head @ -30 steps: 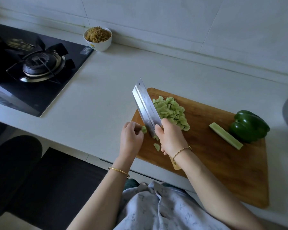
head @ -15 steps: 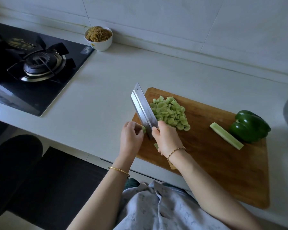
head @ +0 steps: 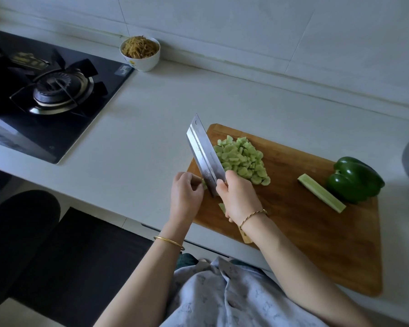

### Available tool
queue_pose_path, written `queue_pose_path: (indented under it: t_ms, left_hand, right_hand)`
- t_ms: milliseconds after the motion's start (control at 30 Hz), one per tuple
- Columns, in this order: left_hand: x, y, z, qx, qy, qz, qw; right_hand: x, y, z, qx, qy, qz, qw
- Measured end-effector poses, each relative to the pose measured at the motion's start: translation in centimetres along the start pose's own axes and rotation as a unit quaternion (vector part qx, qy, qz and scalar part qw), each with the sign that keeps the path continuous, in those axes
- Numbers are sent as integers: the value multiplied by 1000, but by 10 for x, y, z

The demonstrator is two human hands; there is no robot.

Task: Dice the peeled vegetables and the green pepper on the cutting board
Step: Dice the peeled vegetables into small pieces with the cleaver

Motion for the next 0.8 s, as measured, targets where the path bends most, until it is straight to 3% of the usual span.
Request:
queue_pose_path:
  t_ms: [267, 433, 800]
  left_hand:
    - [1, 1, 1, 12, -7, 6, 1000]
    - [1, 2, 6, 30, -16, 4, 999]
    - [8, 14, 13, 29, -38, 19, 999]
  right_hand:
    - [3, -2, 12, -2, -19, 9, 1000]
    - [10, 14, -6, 100, -16, 32, 994]
    - [5, 36, -45, 211, 24, 32, 977]
Point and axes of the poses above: each hand's wrist, its own x-axis towards the middle knuckle, its own z-axis out of the palm, y = z × x, the point moved 8 cm from there along x, towards the middle knuckle, and after that the axes turned 12 degrees about -x, right-handed, at the moved point
